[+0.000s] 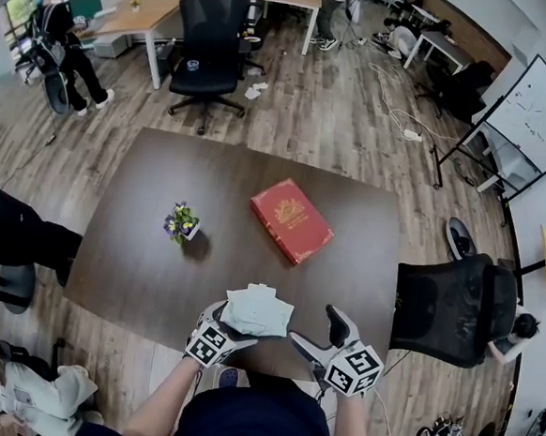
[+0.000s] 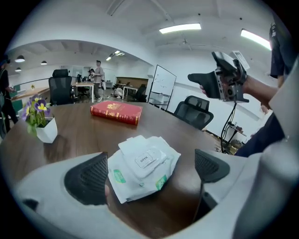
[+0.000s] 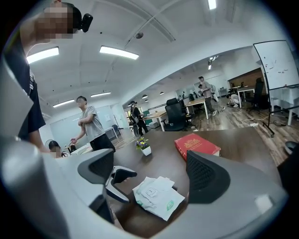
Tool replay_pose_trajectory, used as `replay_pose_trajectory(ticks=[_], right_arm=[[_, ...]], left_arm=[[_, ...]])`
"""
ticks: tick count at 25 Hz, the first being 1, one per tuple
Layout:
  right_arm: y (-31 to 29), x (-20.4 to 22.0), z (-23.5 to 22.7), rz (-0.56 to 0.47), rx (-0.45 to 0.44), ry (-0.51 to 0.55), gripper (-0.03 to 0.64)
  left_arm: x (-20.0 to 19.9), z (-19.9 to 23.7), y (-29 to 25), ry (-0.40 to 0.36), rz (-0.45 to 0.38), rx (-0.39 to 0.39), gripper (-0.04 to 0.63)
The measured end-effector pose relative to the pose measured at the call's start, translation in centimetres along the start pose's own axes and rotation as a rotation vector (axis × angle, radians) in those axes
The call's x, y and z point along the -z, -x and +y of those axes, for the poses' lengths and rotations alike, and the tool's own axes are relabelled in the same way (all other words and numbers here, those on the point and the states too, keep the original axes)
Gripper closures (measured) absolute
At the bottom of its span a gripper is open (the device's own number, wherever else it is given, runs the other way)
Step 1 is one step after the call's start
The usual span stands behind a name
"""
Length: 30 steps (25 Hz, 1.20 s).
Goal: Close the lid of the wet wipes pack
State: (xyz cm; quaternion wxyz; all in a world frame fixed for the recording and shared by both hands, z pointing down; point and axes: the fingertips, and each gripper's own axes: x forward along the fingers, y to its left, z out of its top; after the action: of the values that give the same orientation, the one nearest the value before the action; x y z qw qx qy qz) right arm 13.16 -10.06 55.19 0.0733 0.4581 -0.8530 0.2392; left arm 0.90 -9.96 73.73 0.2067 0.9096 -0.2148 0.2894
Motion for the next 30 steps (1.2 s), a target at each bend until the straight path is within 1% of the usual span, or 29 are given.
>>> replay_pose_trajectory(ticks=[3,7,11,15,18,23,30], right_arm=[[-0.3,0.2,0.0,0.011,-0.011,-0.001,0.118],[-0.4,0.5,-0.2,0.023,-0.020,-0.007,0.120],[-0.6,0.7,-0.7,0.039,-0.024,-0.014,0.123],[-0.9,1.0,-1.3,0.048,-0.031,-0.024,0.127],[-1.1,1.1,-1.9,0.051,-0.032,-0.034,0.129],[-1.8,1.4,-2.3,0.072,-0.040,-0.035,0.130],[-3.4,1.8,-2.7,0.100,-0.060,-0.034,0.132]], left_arm=[[1.5,0.0,-1.2,0.010,0.039,0.005,0.021],[2.4,0.5,-2.7,-0.008,0.064,-0.006,0.029],[3.1,0.8,-4.2,-0.058,0.114,-0.004,0.032],[3.0,1.3,-5.2,-0.092,0.128,-0.010,0.036],[3.7,1.5,-5.6,-0.119,0.181,-0.014,0.041],[4.8,2.1,-6.1,-0.106,0.217,-0.044,0.067],[5.2,2.3,-6.7,-0.103,0.232,-0.045,0.077]])
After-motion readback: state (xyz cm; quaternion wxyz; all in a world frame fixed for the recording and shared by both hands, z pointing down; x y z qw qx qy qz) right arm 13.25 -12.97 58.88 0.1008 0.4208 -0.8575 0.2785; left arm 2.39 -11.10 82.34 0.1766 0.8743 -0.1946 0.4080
